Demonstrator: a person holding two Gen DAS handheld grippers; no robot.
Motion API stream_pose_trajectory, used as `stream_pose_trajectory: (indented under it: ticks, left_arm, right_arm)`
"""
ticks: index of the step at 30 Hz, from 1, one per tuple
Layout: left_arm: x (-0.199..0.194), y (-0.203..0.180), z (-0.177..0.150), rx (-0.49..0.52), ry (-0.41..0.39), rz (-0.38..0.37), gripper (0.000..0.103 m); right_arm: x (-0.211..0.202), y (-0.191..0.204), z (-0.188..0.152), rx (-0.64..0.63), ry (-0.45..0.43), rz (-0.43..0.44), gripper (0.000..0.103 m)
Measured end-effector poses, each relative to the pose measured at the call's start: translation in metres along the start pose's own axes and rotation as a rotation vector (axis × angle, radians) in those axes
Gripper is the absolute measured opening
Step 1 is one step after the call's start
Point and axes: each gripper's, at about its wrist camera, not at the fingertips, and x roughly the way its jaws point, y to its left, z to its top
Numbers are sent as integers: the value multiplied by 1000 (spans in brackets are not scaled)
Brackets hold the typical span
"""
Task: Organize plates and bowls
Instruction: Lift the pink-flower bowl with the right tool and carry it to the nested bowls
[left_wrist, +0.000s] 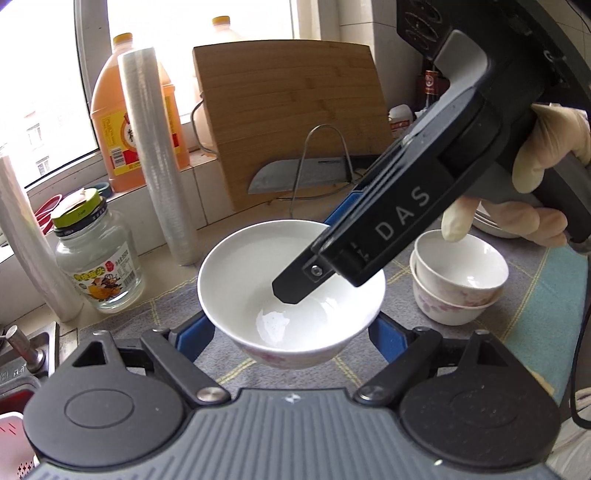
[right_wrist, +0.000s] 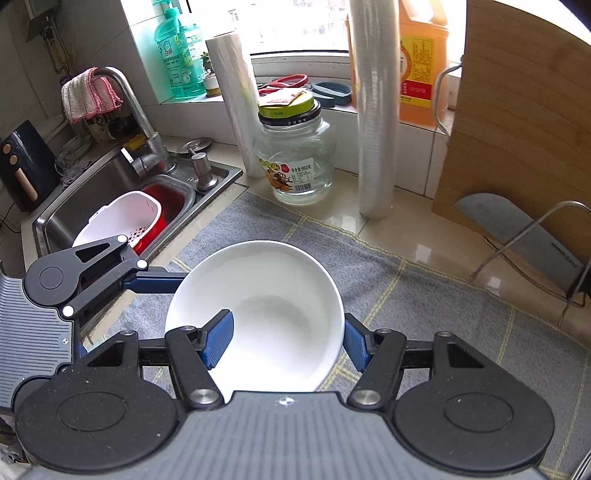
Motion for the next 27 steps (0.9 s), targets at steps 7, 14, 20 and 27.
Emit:
stream_pose_trajectory:
  ticks: [7, 14, 20, 27]
  left_arm:
    - [2, -34, 15, 55, -23, -78, 90]
    - [8, -63, 32, 85, -56, -149, 90]
    - [17, -84, 44, 101, -70, -208, 90]
    - [33, -103, 48, 118, -61, -273, 90]
  right_arm:
    - [-38, -18, -30, 57, -15, -62, 69]
    - [-71, -35, -51, 98, -46, -142, 69]
    - [-94, -49, -67, 128, -64, -205, 70]
    - [-104, -65, -85, 169, -55, -267, 71]
